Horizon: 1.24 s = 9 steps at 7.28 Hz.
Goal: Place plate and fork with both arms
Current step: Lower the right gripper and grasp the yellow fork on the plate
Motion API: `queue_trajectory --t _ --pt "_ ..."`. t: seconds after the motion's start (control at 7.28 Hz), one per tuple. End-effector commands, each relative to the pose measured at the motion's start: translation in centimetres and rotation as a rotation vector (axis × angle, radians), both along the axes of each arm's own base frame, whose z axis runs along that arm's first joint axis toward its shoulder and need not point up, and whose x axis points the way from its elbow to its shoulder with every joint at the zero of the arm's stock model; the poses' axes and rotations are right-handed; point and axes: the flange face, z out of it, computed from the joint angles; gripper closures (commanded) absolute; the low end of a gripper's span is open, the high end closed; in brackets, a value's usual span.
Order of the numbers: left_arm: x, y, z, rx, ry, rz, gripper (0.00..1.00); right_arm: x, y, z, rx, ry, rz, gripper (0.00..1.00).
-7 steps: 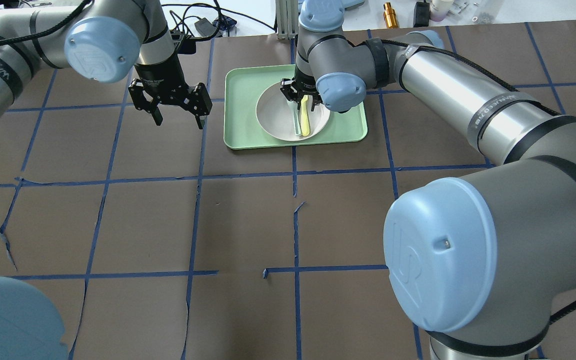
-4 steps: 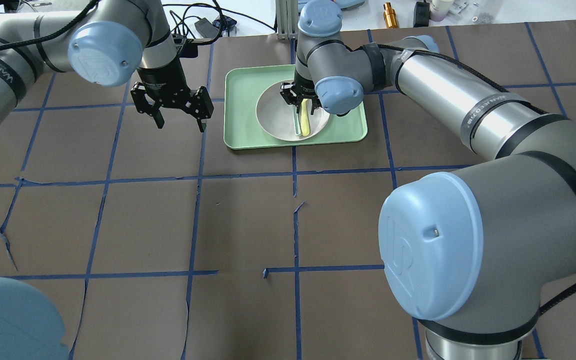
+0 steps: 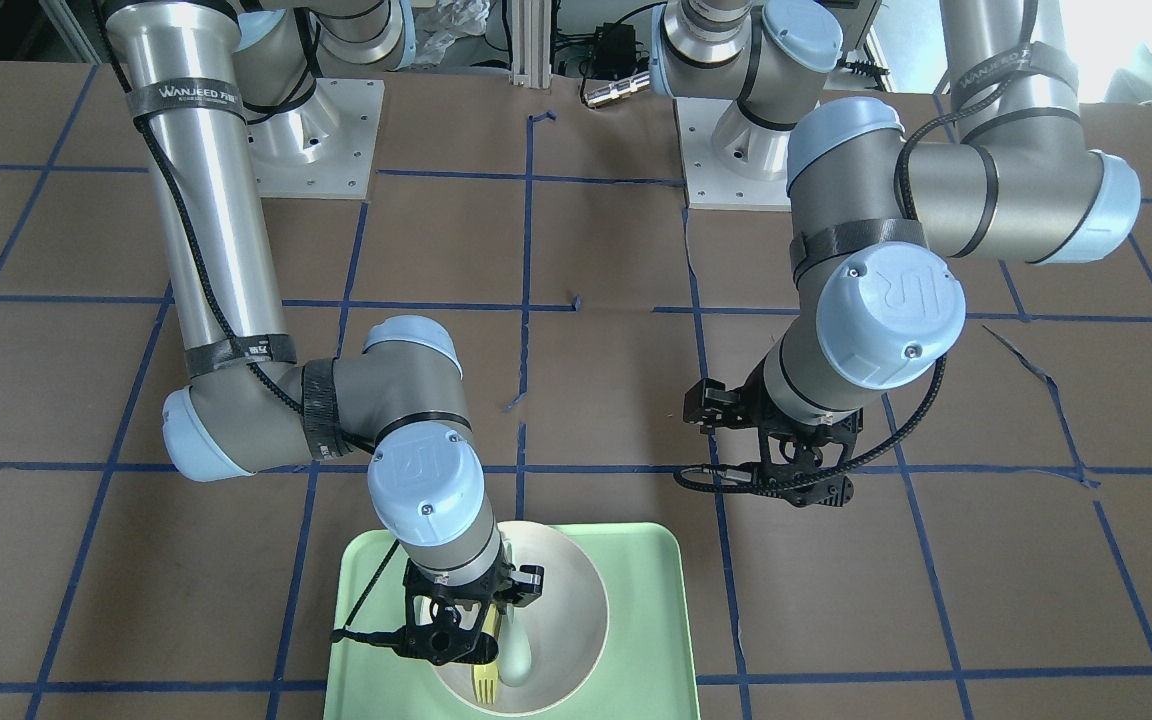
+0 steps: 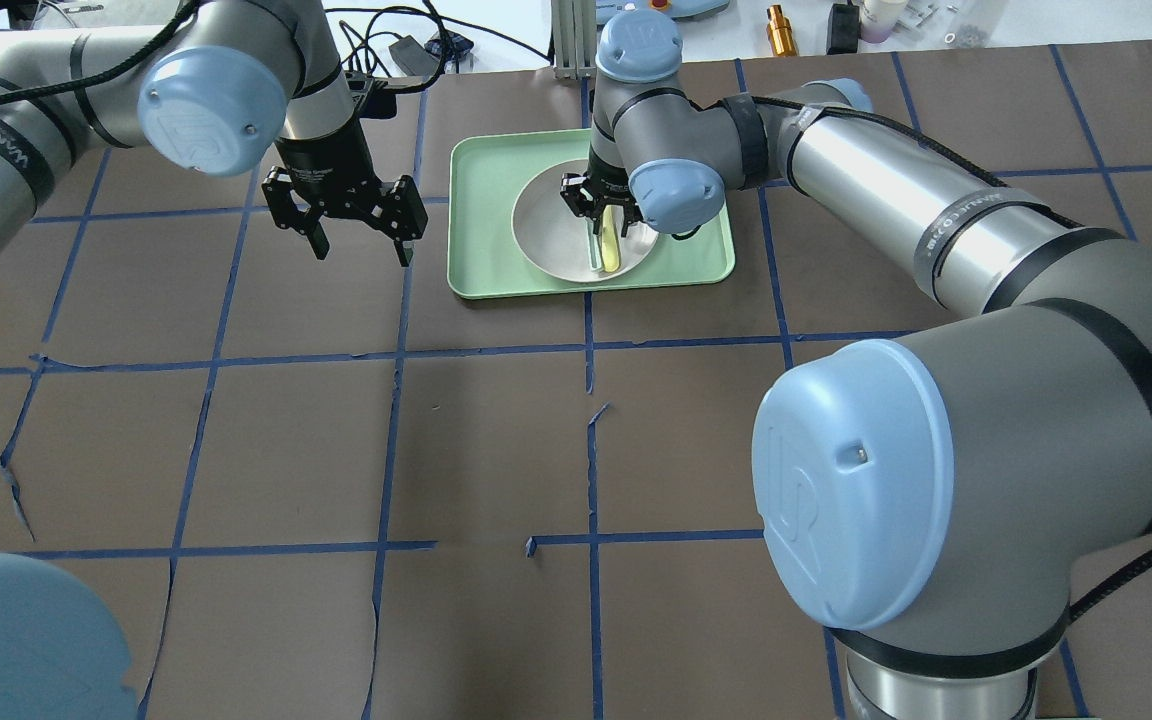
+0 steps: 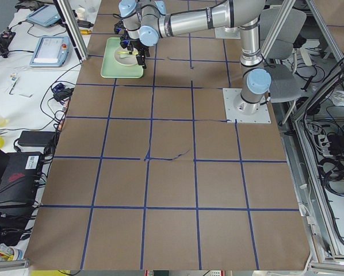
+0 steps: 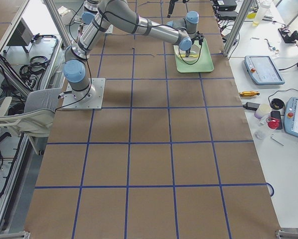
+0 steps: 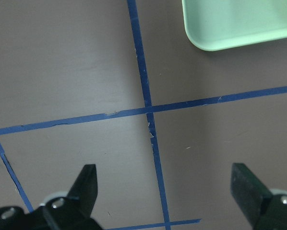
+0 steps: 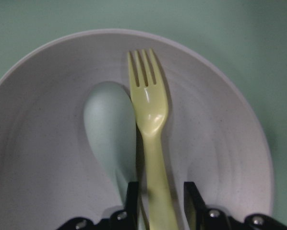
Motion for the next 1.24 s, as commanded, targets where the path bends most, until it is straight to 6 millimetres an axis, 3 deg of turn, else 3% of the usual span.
queue_trajectory --t 0.0,0.14,0.41,0.55,0.82,1.1 --pt "-0.1 0.0 0.0 -0.001 0.000 0.000 0.00 0.0 0.1 -0.4 0.007 0.001 0.005 0.57" --pt "-0.1 0.0 0.0 -0.001 0.000 0.000 0.00 -0.1 0.1 -0.5 0.009 0.006 0.005 0.59" --pt "-0.1 0.1 0.1 -0.002 0.000 0.000 0.00 -0.1 0.1 -0.3 0.006 0.009 0.029 0.95" --pt "-0.1 0.1 0.1 0.001 0.000 0.000 0.00 -0.1 0.1 -0.3 0.006 0.008 0.029 1.00" --pt "0.0 0.6 -1.0 0.018 0.000 -0.001 0.00 -0.1 0.2 0.5 -0.001 0.004 0.015 1.00" --pt "0.0 0.4 -1.1 0.002 0.000 -0.001 0.00 -0.4 1.2 7.0 -0.042 -0.009 0.008 1.00"
